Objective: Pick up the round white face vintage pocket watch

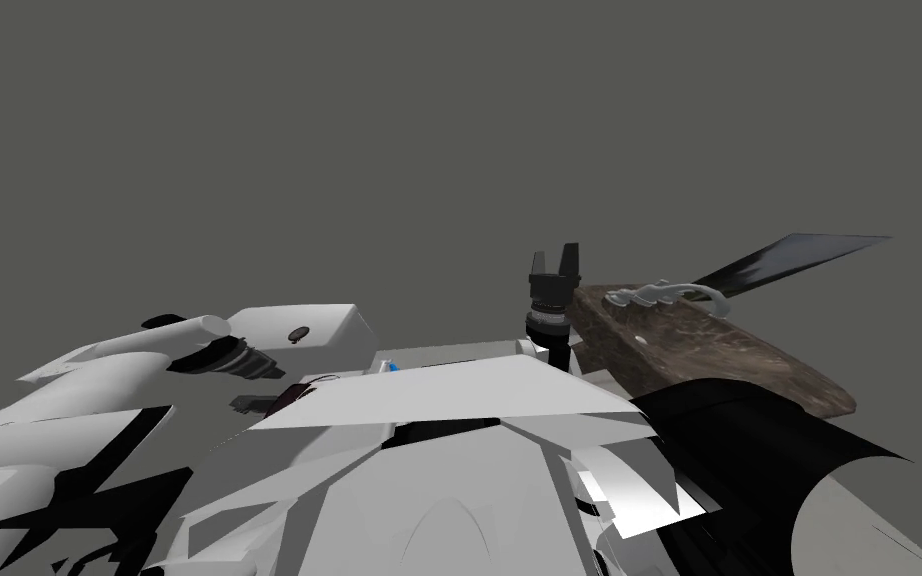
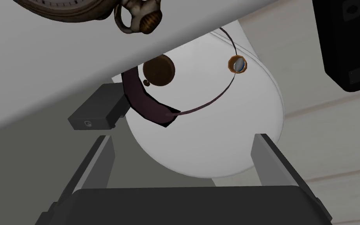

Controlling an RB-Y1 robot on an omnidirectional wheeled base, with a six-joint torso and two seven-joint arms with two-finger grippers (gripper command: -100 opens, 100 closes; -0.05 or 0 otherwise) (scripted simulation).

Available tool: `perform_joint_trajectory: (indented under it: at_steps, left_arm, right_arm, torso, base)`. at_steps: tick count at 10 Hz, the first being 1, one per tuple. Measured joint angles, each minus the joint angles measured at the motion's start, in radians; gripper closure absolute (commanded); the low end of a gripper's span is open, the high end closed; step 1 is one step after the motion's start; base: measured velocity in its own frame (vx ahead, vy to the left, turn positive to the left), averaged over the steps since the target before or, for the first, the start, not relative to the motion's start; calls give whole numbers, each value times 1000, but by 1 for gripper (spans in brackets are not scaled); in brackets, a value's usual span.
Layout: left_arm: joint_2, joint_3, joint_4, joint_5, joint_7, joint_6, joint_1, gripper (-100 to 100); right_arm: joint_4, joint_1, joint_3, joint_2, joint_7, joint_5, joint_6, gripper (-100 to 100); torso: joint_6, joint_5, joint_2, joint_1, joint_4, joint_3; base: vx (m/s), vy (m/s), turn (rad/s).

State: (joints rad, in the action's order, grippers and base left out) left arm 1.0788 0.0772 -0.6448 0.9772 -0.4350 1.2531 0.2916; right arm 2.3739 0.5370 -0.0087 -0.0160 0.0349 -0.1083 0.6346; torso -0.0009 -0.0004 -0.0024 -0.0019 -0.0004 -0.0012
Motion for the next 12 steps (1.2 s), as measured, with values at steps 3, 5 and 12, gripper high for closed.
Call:
perform_joint_trajectory:
  at_steps: [3,5,12]
  left_arm:
    - [28,-9,63,26,-31,46,35,-100]
    - [38,-11,97,35,-35,60,60,-100]
    - [71,-28,247,89,-70,135,154,-100]
  right_arm:
    - [0,0,0,0,0,0,0,0]
    - [0,0,0,0,0,0,0,0]
    - [0,0,0,0,0,0,0,0]
  torso:
    - [-1,1,1,1,0,0]
    - [0,1,1,1,0,1]
    - [0,2,-3,6,-1,-2]
  base:
    - [29,-3,-45]
    - [27,-1,-71]
    - [59,26,-79]
